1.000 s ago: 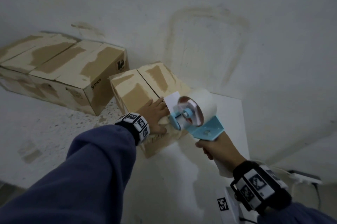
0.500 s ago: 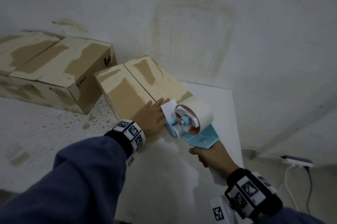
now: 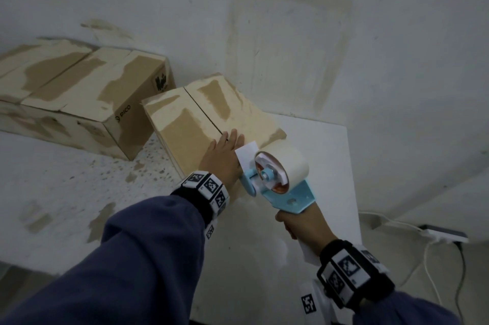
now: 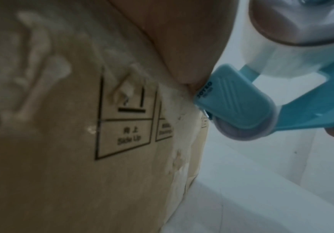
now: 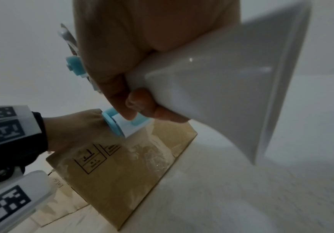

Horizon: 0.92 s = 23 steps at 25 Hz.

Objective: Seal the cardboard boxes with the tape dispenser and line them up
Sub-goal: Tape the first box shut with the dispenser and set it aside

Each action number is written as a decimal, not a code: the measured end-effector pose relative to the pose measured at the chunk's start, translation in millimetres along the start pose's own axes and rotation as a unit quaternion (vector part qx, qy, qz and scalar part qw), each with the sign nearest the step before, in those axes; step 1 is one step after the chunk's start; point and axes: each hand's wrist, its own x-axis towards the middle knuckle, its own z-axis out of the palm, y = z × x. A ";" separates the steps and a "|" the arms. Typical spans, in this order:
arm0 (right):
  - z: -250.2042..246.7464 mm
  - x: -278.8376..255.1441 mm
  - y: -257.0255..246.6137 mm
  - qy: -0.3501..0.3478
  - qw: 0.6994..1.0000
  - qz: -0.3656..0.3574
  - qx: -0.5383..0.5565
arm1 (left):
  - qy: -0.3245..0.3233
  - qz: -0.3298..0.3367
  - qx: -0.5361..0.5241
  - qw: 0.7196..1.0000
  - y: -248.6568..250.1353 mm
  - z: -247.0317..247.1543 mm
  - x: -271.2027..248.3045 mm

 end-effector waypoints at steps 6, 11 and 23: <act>2.4 4.3 10.8 -0.005 1.000 0.020 -0.001 | 0.012 -0.001 0.022 1.000 1.8 3.5 -1.7; -19.9 2.6 -1.1 0.009 0.998 -0.032 -0.045 | 0.013 -0.021 -0.031 0.999 6.8 -3.8 5.2; -25.2 -14.6 -77.9 0.017 0.992 -0.129 0.003 | 0.046 0.166 0.125 0.977 -8.3 10.2 -20.9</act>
